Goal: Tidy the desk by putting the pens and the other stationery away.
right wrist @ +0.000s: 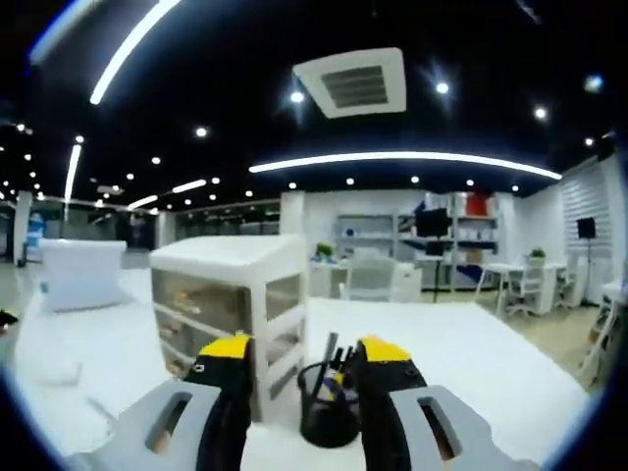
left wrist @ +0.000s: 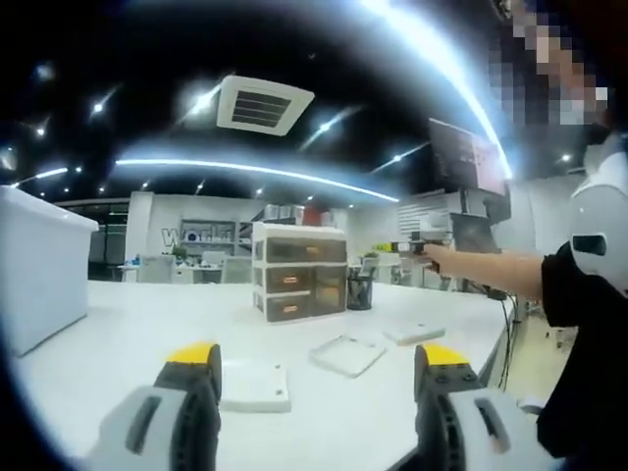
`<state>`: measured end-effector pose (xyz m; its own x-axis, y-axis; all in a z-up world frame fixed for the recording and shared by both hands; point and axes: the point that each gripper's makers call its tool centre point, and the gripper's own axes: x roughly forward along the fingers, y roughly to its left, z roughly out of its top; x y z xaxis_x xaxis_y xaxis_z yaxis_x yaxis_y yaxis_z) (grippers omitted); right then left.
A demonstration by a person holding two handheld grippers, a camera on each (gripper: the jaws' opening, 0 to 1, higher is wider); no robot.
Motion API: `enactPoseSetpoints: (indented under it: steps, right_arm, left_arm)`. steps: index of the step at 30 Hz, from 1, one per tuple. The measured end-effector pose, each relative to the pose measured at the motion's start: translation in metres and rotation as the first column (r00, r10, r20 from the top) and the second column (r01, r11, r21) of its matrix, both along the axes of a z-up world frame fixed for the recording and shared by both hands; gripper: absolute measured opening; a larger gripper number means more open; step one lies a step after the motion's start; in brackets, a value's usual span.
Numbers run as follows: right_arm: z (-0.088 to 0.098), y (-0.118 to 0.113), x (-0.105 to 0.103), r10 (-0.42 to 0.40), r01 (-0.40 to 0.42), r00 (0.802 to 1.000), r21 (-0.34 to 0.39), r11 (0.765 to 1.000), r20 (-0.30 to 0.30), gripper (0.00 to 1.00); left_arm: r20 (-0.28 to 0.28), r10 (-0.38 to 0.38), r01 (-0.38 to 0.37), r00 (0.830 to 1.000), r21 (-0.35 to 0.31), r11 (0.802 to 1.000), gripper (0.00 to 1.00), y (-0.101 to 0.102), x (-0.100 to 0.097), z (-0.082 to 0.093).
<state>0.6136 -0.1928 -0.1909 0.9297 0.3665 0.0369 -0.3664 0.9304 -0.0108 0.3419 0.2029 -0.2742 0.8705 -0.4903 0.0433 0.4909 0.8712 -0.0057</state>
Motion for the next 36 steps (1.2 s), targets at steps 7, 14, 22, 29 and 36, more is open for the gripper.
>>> enactPoseSetpoints:
  steps: [7, 14, 22, 29, 36]
  right_arm:
    - [-0.009, 0.002, -0.064, 0.061, -0.061, 0.998, 0.022, 0.998, 0.018, 0.43]
    - [-0.032, 0.007, -0.122, 0.094, -0.094, 0.996, -0.039, 0.995, -0.004, 0.48]
    - [-0.066, 0.007, -0.190, 0.122, -0.122, 0.992, -0.006, 0.992, -0.034, 0.56]
    - [-0.084, 0.006, -0.233, 0.130, -0.128, 0.990, 0.053, 0.990, -0.044, 0.57]
    - [-0.089, 0.008, -0.261, 0.111, -0.110, 0.993, 0.016, 0.994, -0.039, 0.58]
  left_arm:
    - [0.009, -0.019, 0.019, 1.000, 0.003, 1.000, 0.80, -0.007, 0.000, 0.003]
    - [0.005, -0.034, 0.034, 0.999, -0.002, 0.999, 0.80, -0.011, 0.000, 0.003]
    - [0.000, -0.038, 0.038, 0.999, -0.001, 0.999, 0.80, -0.012, 0.003, 0.005]
    - [0.002, -0.044, 0.044, 0.999, 0.012, 0.999, 0.80, -0.016, 0.004, 0.008]
    - [-0.005, -0.053, 0.053, 0.999, 0.028, 0.998, 0.80, -0.022, 0.004, 0.006]
